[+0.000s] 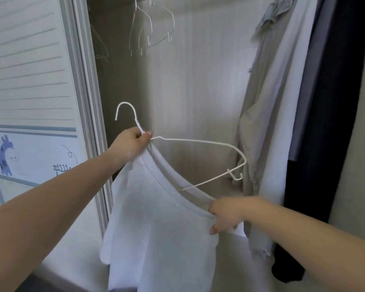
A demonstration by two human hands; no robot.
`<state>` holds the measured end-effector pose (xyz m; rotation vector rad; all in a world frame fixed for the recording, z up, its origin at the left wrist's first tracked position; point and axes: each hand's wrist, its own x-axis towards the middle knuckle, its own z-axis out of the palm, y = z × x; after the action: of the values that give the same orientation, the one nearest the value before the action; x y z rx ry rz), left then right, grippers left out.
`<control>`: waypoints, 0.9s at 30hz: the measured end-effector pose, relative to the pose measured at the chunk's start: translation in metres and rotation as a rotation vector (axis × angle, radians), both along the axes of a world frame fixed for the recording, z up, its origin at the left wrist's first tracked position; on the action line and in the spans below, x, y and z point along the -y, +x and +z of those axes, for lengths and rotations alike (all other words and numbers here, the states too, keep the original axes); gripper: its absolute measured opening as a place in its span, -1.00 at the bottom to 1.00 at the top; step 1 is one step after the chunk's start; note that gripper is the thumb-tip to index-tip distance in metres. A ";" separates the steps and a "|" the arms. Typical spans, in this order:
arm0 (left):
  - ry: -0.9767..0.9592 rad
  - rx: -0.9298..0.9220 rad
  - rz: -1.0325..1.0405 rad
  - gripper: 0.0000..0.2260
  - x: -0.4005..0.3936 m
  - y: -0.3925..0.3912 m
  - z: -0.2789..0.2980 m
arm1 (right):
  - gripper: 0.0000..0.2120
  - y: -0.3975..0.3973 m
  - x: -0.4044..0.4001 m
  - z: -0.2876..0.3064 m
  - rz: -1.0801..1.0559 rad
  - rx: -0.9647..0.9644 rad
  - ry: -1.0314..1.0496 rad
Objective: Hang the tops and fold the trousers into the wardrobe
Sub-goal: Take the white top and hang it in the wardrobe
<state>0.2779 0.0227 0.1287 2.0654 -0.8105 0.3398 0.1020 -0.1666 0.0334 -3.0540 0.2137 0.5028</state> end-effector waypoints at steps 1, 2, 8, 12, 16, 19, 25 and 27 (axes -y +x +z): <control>0.025 0.025 0.032 -0.59 -0.002 0.005 -0.007 | -0.72 -0.005 0.008 0.006 0.032 0.035 -0.070; 0.044 0.038 0.063 -0.59 -0.003 0.009 -0.014 | -0.69 -0.010 0.016 0.012 0.051 0.070 -0.107; 0.082 -0.001 0.130 -0.59 -0.001 0.032 -0.041 | -0.73 -0.044 0.052 0.048 -0.004 0.186 -0.097; 0.193 0.037 0.107 -0.61 0.014 0.026 -0.053 | -0.69 -0.058 0.063 0.072 -0.006 0.281 -0.178; 0.261 0.111 -0.005 -0.70 0.050 -0.004 -0.054 | -0.74 -0.051 0.051 0.088 0.027 0.338 -0.251; 0.253 0.170 -0.061 -0.73 0.076 -0.027 -0.045 | -0.73 -0.045 0.040 0.092 0.033 0.307 -0.302; 0.215 0.197 -0.098 -0.69 0.090 -0.038 -0.030 | -0.73 -0.039 0.042 0.085 0.039 0.348 -0.304; 0.137 0.162 -0.139 -0.64 0.086 -0.034 -0.028 | -0.74 -0.037 0.045 0.085 0.034 0.482 -0.244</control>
<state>0.2436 -0.0636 0.1003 2.1135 -1.0955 0.3873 0.0648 -0.2112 0.1185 -3.2948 0.2144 -0.2857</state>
